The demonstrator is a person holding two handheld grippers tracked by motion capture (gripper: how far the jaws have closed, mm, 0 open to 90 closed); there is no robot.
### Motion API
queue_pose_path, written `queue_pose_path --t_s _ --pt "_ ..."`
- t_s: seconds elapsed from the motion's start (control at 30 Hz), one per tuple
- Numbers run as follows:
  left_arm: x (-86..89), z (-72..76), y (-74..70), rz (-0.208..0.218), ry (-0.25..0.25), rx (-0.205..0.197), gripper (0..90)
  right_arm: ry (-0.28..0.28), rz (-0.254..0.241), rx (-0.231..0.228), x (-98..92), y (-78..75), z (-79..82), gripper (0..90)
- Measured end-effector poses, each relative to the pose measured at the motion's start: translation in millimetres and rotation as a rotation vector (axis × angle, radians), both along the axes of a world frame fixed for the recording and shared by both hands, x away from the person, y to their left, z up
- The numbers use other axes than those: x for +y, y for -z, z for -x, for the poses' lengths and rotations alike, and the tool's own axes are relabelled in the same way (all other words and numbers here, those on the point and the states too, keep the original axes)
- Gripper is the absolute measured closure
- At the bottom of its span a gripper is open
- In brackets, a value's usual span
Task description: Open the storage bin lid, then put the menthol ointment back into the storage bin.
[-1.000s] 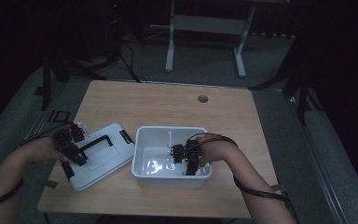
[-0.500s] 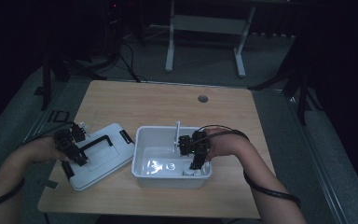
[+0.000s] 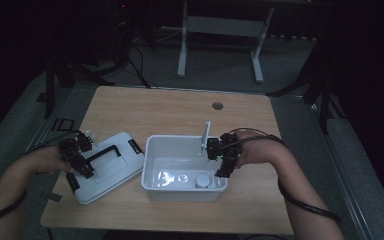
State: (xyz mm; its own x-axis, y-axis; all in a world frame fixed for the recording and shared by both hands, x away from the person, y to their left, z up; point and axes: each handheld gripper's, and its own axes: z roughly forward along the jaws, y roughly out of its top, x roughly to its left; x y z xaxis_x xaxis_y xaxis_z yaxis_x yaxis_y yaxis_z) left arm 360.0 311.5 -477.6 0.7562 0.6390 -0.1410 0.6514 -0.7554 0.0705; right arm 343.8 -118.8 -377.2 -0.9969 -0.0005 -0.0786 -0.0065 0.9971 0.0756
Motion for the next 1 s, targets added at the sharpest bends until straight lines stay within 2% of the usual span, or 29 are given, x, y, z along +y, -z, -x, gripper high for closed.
queue_pose_path --t_s 0.23,0.33,0.5,0.6,0.77,0.87,1.0 --pt "1.1 0.2 -1.2 -0.004 -0.006 -0.002 37.1 0.043 -0.025 -0.018 -25.1 -11.5 -1.0 27.7" --pt "1.1 -0.7 -1.4 -0.022 -0.017 -0.026 28.6 0.066 -0.031 -0.027 -36.3 -11.6 -1.1 23.6" --pt "0.4 -1.1 -3.9 -0.012 -0.013 -0.028 28.2 0.112 -0.045 -0.015 -56.2 -7.5 -2.7 16.1" --pt "-0.3 -1.1 -4.2 -0.011 -0.01 -0.037 27.7 0.13 -0.05 -0.011 -70.0 -0.4 -3.5 14.2" --pt "-1.5 0.0 -2.6 -0.016 -0.003 -0.037 27.6 0.167 -0.016 -0.001 -91.2 15.4 -5.1 13.4" --pt "-2.5 -0.3 -0.6 -0.021 0.001 -0.037 27.6 0.195 -0.028 0.005 -104.6 24.0 -5.6 13.3" --pt "-4.9 -0.7 1.8 -0.041 -0.006 -0.068 25.8 0.242 -0.036 -0.019 -120.6 38.3 -5.8 13.6"
